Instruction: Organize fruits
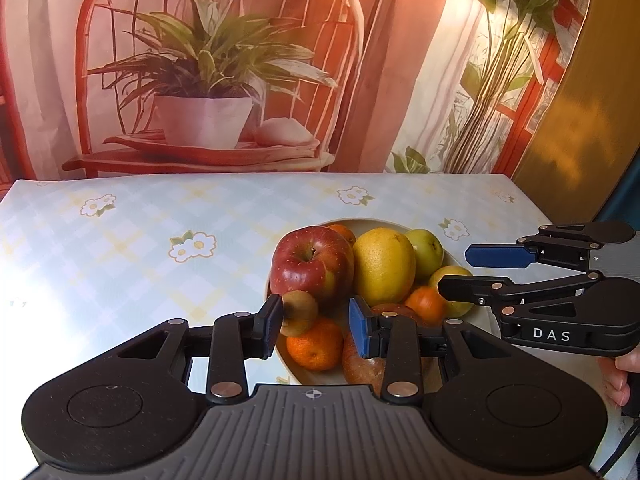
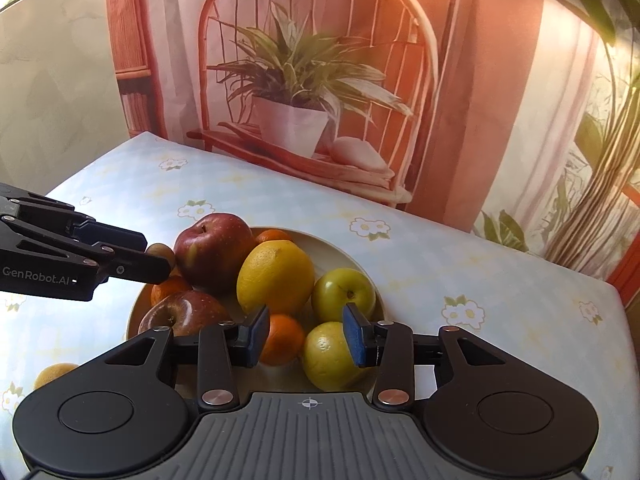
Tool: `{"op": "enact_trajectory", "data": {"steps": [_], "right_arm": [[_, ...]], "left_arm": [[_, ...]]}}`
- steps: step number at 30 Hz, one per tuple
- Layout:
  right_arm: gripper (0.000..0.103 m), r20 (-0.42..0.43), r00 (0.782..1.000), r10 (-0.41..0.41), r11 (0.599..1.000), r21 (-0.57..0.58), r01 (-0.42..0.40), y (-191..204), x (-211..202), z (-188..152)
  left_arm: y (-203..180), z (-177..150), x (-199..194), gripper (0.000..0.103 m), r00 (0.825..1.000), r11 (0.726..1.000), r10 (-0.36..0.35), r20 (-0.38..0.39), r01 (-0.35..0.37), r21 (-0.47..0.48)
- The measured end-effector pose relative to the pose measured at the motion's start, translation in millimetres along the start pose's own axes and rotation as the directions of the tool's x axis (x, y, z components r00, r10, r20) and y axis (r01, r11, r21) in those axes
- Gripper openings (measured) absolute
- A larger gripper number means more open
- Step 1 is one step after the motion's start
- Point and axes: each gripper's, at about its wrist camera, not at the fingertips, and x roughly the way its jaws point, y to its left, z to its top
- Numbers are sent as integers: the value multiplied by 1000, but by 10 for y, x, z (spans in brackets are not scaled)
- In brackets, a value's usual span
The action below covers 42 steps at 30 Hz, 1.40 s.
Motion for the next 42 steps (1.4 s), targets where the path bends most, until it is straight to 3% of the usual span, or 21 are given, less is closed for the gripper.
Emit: {"op": "enact_trajectory", "data": {"steps": [16,22,26,28,31,33,38,40,42], "right_arm": [[39,24,1000,4,993,117,-7,114,-296,-186],[39,26,1000,8,992,123,-11,178,-319,-220],[39,40,999,8,992,126,-13,180,-341,-214],[39,46,999,7,992,127,-13,159,-349,-215],[39,47,999,-4,991,135,-3,125,-348,-225],[39,40,999,-8,989,146,2,84,-327,-218],[39,41,999,-28,983,180,20,-31,-264,-158],[39,40,998,-39,983,182,31,-51,-235,-133],[39,33,999,-37,983,181,30,-62,-202,-103]], "left_arm": [[152,-137,-382,39,999,999,22,36,-21,-31],[431,-213,-466,39,996,994,86,27,-83,-77],[710,-84,-443,39,985,983,160,60,-154,-99],[896,63,-372,39,968,971,229,104,-219,-98],[1241,354,-158,39,924,938,343,166,-327,-117],[1526,516,10,39,911,922,372,179,-340,-187],[2067,832,451,40,937,925,281,208,-206,-321],[2184,941,667,44,940,924,279,198,-207,-320],[2288,1019,1014,47,946,916,303,113,-257,-307]]}}
